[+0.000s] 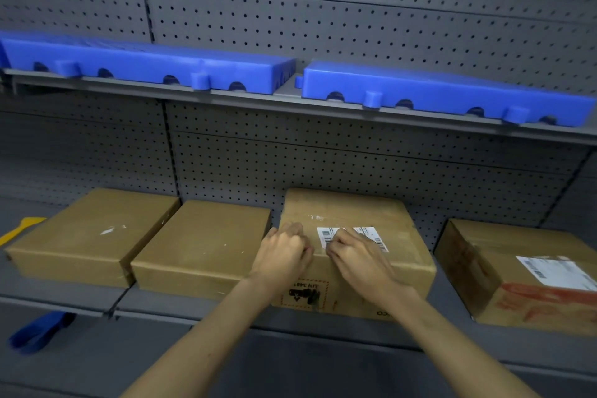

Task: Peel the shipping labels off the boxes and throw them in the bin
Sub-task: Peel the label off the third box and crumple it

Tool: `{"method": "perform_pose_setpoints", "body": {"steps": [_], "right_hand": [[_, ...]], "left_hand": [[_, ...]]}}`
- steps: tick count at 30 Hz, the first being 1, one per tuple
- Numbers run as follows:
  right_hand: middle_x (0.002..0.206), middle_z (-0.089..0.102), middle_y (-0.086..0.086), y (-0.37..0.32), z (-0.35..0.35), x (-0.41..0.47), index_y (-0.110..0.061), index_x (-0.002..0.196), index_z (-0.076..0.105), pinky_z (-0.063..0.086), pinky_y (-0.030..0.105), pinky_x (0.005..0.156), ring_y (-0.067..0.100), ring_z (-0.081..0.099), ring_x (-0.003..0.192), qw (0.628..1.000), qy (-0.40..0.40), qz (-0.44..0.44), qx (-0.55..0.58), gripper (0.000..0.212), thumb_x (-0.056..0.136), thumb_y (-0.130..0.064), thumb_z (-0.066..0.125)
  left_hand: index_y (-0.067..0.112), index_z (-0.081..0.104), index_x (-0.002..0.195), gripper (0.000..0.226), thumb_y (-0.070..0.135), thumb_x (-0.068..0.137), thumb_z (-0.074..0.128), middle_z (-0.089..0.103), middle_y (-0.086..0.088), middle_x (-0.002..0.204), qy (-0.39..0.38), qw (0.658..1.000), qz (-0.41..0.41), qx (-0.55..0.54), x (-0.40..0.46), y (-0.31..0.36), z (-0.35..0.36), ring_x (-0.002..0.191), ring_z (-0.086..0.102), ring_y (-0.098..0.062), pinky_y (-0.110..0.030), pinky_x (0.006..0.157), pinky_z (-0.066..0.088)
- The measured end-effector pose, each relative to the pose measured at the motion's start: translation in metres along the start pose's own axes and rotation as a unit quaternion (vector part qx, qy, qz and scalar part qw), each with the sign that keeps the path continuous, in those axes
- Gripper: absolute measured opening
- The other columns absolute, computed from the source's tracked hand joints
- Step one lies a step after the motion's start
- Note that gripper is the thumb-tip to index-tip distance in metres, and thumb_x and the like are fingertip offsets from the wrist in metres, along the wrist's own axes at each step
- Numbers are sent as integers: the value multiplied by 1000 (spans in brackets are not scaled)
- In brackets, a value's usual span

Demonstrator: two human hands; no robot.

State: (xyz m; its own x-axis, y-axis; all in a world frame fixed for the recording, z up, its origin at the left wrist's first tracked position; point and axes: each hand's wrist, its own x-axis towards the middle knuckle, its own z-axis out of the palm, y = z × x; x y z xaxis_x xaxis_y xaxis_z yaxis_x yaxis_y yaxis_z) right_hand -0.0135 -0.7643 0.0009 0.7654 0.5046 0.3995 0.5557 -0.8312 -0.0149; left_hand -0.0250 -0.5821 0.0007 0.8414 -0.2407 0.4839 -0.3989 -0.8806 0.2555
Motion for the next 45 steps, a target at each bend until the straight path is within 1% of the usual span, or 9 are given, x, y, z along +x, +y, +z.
{"method": "perform_pose_setpoints", "body": {"steps": [6, 11, 17, 23, 29, 33, 36, 40, 45], "right_hand": [[93, 60, -4, -2, 3, 7, -13, 85, 66, 36, 27, 67, 16, 54, 88, 997, 28, 71, 23, 18, 94, -22, 53], [86, 58, 0, -2, 5, 12, -12, 82, 61, 47, 34, 67, 21, 57, 79, 999, 17, 37, -19, 13, 92, -11, 54], [87, 61, 1, 16, -11, 14, -8, 84, 66, 41, 28, 64, 20, 59, 76, 993, 71, 93, -1, 19, 95, -8, 51], [84, 63, -1, -1, 6, 4, -12, 81, 71, 47, 30, 67, 18, 60, 78, 999, 41, 32, -1, 13, 90, -17, 63], [90, 61, -2, 1, 5, 5, -12, 86, 66, 40, 27, 69, 16, 56, 84, 998, 40, 34, 23, 16, 94, -22, 56], [87, 55, -5, 23, -11, 19, -13, 85, 64, 33, 24, 64, 14, 53, 76, 993, 46, 105, 29, 21, 98, -19, 49], [89, 59, -2, 29, -17, 19, -13, 83, 65, 44, 31, 70, 17, 54, 78, 990, 62, 123, 22, 20, 97, -16, 51], [96, 63, 0, 7, -4, 6, -12, 94, 66, 49, 31, 75, 15, 56, 83, 998, 16, 62, 26, 20, 98, -17, 47], [95, 61, 0, 34, -31, 21, -12, 88, 63, 34, 27, 60, 18, 53, 78, 983, 75, 166, -24, 19, 98, -15, 47]], "left_hand": [[13, 69, 86, 20, 25, 93, 55, 61, 1, 97, 11, 1000, -5, -17, 0, 1, -2, 91, 57, -16, -32, 86, 43], [14, 72, 90, 24, 28, 95, 52, 61, 2, 100, 0, 1000, -4, -5, -1, 0, -1, 94, 56, -15, -34, 91, 44], [16, 71, 96, 27, 31, 97, 48, 58, 3, 107, -10, 1000, -3, -3, 0, 0, -1, 99, 54, -13, -33, 97, 40], [15, 73, 94, 23, 28, 95, 53, 59, 3, 101, 7, 1000, 2, -20, -1, -1, 2, 92, 56, -15, -31, 86, 44], [16, 72, 88, 19, 26, 93, 57, 58, 3, 95, 15, 1000, 2, -20, -1, -3, 2, 85, 56, -15, -26, 76, 41], [15, 71, 86, 19, 26, 93, 56, 58, 3, 97, 10, 1000, 3, -29, 0, -1, -2, 82, 57, -15, -25, 77, 45], [16, 70, 88, 20, 28, 94, 54, 57, 4, 99, 1, 999, 3, -36, -1, -2, -3, 85, 56, -14, -30, 78, 50], [17, 71, 94, 22, 33, 94, 56, 57, 5, 100, -4, 999, 13, -45, -3, -1, -5, 86, 55, -10, -26, 79, 49], [15, 70, 98, 28, 38, 94, 55, 56, 3, 106, -15, 999, 7, -37, 0, 0, -8, 94, 55, -11, -29, 84, 50]]}}
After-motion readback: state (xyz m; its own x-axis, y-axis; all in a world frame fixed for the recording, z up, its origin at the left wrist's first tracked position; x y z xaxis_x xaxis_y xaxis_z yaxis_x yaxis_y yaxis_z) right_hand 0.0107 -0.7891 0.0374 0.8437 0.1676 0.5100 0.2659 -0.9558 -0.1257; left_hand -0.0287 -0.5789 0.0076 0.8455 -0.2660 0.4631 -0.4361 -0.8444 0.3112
